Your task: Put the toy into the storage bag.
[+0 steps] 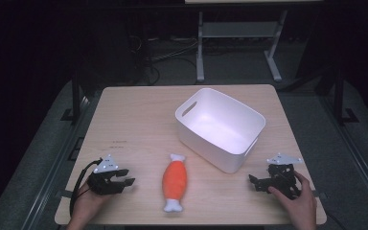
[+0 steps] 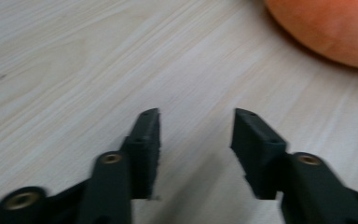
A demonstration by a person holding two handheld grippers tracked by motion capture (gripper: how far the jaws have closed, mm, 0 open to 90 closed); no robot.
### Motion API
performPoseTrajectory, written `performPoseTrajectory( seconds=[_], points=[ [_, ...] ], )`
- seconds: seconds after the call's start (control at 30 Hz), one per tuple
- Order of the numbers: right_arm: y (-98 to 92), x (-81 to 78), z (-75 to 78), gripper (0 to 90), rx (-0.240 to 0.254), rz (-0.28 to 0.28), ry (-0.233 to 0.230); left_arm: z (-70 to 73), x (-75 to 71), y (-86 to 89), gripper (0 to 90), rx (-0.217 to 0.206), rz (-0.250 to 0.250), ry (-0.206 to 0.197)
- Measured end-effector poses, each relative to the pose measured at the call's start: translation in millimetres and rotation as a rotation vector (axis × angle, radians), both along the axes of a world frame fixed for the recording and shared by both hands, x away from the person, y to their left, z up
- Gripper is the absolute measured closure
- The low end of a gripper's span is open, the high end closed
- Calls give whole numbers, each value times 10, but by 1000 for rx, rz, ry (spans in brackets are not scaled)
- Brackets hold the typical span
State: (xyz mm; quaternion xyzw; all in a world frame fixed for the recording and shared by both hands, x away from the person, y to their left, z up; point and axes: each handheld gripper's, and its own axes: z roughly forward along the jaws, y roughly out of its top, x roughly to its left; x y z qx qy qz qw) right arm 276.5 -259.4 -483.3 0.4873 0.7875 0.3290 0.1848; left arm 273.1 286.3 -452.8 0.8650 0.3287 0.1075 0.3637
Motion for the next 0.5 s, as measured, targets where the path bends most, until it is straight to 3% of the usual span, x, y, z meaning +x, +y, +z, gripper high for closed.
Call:
performPoseTrajectory(
  seconds=[0.03, 0.27, 0.33, 0.5],
  points=[
    [0, 0, 0, 0, 0, 0, 0, 31, -3, -17, 695, -10, -19, 15],
    [0, 0, 0, 0, 0, 0, 0, 123, -10, -114, 890, 1, -77, 71],
    [0, 0, 0, 0, 0, 0, 0, 168, -15, -174, 896, 17, -94, 96],
    [0, 0, 0, 0, 0, 0, 0, 238, -17, -264, 896, 36, -126, 116]
  ],
)
